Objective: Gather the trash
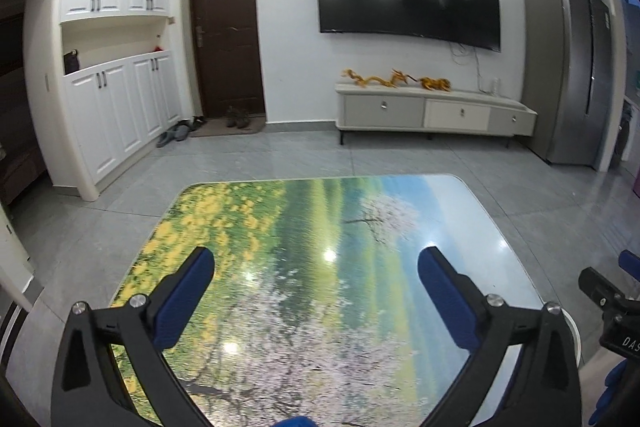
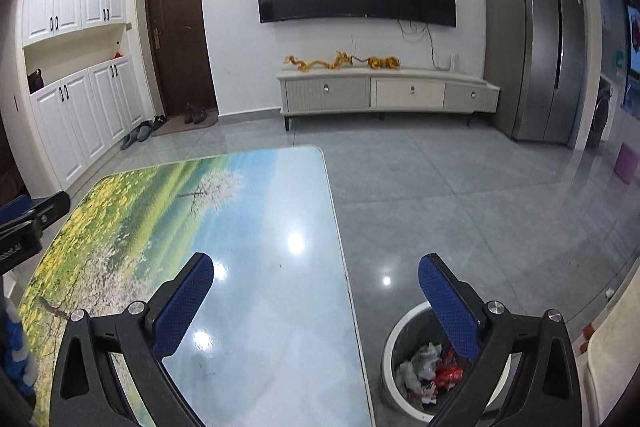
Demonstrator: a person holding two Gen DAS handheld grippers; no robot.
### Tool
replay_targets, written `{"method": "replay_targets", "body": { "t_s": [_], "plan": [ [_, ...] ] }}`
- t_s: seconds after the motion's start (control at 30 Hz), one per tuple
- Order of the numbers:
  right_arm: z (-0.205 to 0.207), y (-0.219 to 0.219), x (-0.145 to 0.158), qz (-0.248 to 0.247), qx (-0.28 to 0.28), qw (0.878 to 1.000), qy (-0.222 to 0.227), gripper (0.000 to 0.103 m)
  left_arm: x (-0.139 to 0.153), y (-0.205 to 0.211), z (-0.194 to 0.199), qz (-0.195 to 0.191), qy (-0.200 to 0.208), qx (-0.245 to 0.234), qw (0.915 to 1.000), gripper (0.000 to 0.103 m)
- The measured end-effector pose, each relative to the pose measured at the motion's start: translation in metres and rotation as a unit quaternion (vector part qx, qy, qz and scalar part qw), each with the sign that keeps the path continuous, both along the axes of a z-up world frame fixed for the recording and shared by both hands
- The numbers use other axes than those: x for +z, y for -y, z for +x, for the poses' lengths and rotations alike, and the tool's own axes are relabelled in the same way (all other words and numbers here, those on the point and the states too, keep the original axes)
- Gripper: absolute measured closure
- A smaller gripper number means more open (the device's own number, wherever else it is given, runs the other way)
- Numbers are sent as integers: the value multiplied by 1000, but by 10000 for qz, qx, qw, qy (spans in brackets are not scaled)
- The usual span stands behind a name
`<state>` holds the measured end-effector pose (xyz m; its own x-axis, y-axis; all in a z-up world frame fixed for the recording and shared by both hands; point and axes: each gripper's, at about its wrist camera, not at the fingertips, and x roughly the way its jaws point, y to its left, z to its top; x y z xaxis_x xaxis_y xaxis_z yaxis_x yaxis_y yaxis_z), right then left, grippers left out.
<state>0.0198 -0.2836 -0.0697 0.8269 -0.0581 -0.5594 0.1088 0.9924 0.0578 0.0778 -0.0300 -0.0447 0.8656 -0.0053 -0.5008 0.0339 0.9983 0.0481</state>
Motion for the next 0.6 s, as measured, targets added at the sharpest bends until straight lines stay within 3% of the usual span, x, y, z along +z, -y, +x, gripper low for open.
{"method": "replay_targets", "body": {
  "t_s": [0.6],
  "plan": [
    [-12,-5,5,-404,-493,9968,472,0,10,-17,-23,19,373,428,9984,0]
  ]
}}
